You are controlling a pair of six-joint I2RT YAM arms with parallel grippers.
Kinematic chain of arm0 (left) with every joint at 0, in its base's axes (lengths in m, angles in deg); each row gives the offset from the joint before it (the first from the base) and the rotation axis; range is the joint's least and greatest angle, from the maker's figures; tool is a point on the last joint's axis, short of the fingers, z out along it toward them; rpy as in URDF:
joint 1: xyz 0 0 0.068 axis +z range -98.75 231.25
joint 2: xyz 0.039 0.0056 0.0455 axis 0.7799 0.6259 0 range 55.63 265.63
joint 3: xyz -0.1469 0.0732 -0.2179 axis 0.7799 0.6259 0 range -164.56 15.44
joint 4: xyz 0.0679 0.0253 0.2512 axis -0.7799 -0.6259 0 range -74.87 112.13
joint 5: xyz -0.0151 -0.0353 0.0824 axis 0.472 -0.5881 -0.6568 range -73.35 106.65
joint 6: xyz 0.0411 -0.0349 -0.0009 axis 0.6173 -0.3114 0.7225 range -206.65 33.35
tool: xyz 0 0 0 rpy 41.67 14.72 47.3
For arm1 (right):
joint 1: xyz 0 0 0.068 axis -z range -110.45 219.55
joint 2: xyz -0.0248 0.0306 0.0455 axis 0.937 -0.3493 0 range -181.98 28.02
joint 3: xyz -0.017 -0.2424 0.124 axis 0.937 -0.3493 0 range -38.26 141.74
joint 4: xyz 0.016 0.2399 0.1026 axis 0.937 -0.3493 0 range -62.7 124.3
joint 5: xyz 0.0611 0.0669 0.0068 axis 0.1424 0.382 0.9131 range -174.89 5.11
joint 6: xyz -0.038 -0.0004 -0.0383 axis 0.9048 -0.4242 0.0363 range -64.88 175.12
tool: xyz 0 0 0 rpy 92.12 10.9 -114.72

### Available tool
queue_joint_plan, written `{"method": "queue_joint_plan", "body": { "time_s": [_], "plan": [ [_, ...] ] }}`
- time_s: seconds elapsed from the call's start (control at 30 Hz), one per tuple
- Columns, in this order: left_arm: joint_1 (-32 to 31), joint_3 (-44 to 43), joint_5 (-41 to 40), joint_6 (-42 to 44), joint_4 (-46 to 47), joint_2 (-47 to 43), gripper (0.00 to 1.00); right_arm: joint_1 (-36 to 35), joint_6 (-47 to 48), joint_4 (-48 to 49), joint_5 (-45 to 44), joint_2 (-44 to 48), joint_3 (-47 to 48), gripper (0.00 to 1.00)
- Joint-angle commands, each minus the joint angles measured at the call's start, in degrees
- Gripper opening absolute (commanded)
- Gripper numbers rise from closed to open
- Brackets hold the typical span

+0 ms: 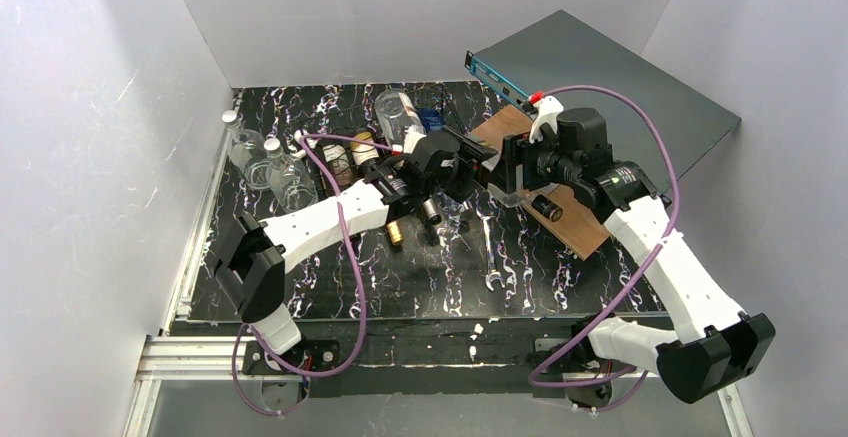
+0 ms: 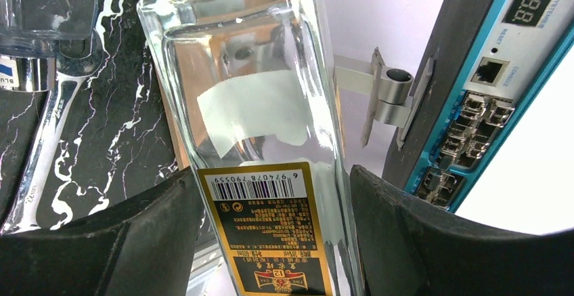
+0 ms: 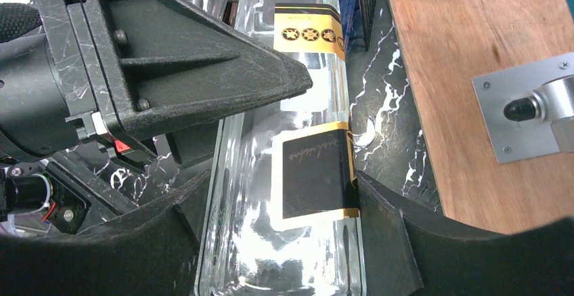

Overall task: Take the wine bottle off the wine rack
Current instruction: Pick up the wine bottle from the wine rack, then place the wine bottle at the center of the board.

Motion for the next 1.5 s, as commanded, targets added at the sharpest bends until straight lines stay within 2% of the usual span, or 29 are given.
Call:
{"method": "queue_joint_plan", "body": {
  "time_s": [0.0,0.33,0.8,1.03,1.27,1.47],
  "plan": [
    [-1.8,1.9,-1.9,-0.1,0.7,-3.0,0.61,-0.6,0.3,6.8,6.4,3.7,1.9,0.01],
    [-6.0,5.5,-5.8,-3.0,0.6,-5.0,0.63,-0.6,7.1,0.2,11.8,7.0,-0.8,0.01],
    [-13.3,15.8,-14.6,-14.9,1.7,-9.1,0.72,-1.7,15.8,-7.6,17.7,5.5,-1.6,0.01],
    [-15.0,21.8,-15.8,-18.8,3.0,-11.9,0.76,-11.1,17.7,-7.0,11.6,2.8,-2.5,0.01],
    [-16.1,29.9,-17.1,-21.0,3.4,-16.2,0.85,-15.1,20.9,-8.2,8.8,-0.8,-1.3,0.01],
    [-16.2,34.4,-15.9,-22.3,5.6,-17.2,0.89,-18.3,22.3,-8.1,7.2,-3.5,-2.1,0.01]
  ]
}}
